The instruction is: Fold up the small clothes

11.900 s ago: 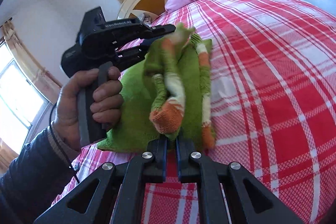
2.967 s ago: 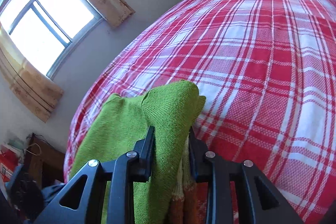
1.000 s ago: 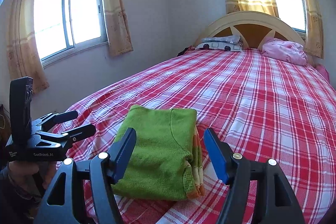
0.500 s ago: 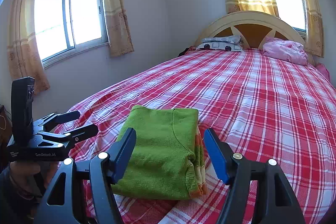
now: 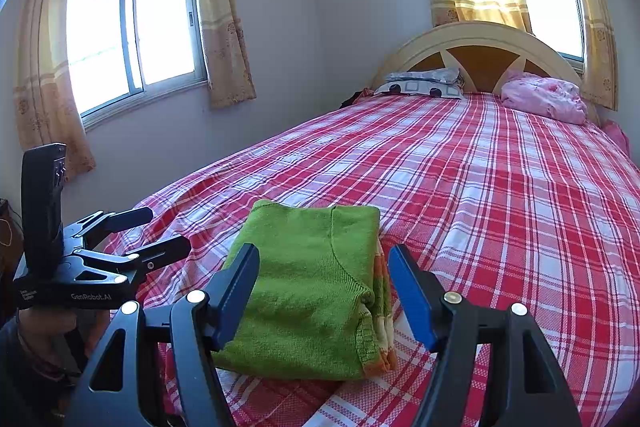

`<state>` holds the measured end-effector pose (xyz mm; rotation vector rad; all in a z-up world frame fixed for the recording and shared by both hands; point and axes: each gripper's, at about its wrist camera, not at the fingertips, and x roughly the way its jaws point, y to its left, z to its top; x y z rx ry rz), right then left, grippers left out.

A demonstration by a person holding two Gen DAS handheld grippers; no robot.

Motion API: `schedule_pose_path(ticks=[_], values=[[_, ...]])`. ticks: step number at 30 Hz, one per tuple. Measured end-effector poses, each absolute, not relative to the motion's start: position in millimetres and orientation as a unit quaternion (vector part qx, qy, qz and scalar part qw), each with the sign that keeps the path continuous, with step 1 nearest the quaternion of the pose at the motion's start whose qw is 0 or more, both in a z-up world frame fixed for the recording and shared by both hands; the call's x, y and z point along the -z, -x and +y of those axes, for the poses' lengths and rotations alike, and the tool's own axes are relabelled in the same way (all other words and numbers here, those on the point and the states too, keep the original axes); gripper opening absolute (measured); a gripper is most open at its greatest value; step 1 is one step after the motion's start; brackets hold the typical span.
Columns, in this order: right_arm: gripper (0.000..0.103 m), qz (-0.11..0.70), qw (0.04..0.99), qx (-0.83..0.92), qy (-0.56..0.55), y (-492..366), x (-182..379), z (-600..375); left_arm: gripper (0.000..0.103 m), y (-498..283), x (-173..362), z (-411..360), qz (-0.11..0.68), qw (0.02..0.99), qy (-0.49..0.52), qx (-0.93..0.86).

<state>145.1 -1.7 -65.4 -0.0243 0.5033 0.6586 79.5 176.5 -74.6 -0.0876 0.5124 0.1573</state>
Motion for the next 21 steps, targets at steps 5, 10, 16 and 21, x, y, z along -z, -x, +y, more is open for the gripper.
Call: schedule_pose_path(ticks=[5,10,16,21], values=[[0.068,0.239,0.917,-0.32,0.012,-143.9,64.0,-1.1,0.103,-77.9,73.3,176.0,0.247,0.965,0.033,-0.078],[0.068,0.235,0.917,-0.321,0.012,-142.6,62.3,-1.2,0.103,-75.6,70.4,177.7,0.242,0.967,0.039,-0.074],[0.068,0.235,0.917,-0.323,0.014,-143.0,62.7,-0.3,0.103,-76.0,69.8,181.8,0.239,0.965,0.04,-0.097],[0.068,0.234,0.916,-0.326,0.017,-141.4,63.2,2.5,0.103,-76.5,70.3,188.1,0.237,0.965,0.037,-0.109]])
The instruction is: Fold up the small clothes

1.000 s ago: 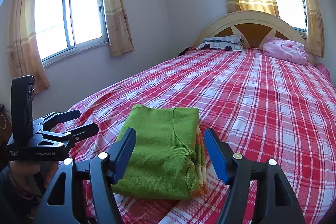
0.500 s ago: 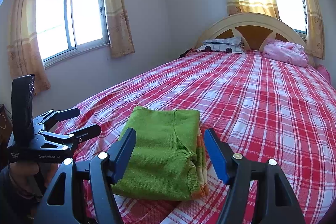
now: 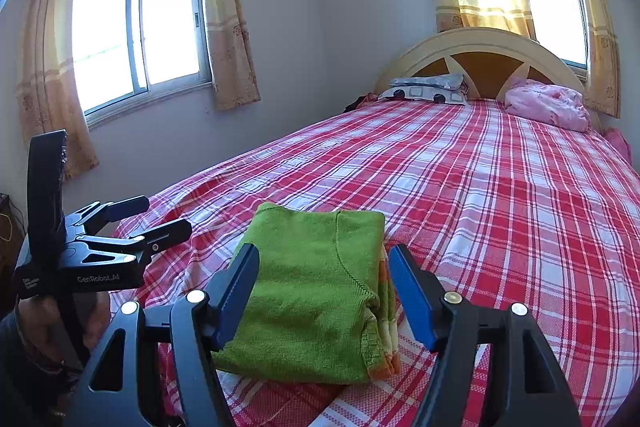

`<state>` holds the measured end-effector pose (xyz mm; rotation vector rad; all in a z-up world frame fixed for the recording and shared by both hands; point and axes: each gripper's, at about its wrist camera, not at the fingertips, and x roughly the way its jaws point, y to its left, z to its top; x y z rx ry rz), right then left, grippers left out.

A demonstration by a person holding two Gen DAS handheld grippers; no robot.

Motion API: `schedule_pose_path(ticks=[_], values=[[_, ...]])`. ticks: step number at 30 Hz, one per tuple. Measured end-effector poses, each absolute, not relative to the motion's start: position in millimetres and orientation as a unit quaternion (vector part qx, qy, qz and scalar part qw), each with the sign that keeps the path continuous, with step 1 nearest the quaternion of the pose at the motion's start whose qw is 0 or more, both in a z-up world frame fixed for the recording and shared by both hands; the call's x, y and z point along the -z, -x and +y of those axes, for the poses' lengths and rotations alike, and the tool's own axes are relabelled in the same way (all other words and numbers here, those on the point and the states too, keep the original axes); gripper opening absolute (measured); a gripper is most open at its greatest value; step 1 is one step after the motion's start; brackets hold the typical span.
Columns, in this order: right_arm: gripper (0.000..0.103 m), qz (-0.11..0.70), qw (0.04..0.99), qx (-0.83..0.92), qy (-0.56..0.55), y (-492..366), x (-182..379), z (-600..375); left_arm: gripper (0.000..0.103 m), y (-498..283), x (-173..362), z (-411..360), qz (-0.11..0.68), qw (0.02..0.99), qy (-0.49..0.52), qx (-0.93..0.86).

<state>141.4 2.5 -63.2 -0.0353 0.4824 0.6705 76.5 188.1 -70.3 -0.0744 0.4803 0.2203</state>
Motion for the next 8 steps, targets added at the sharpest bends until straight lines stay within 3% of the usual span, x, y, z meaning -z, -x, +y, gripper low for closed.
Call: schedule_pose_path(ticks=[8], values=[[0.068,0.234,0.914,-0.331,0.021,-139.1,64.2,5.1,0.103,-72.8,70.3,187.1,0.22,0.97,0.026,-0.102]])
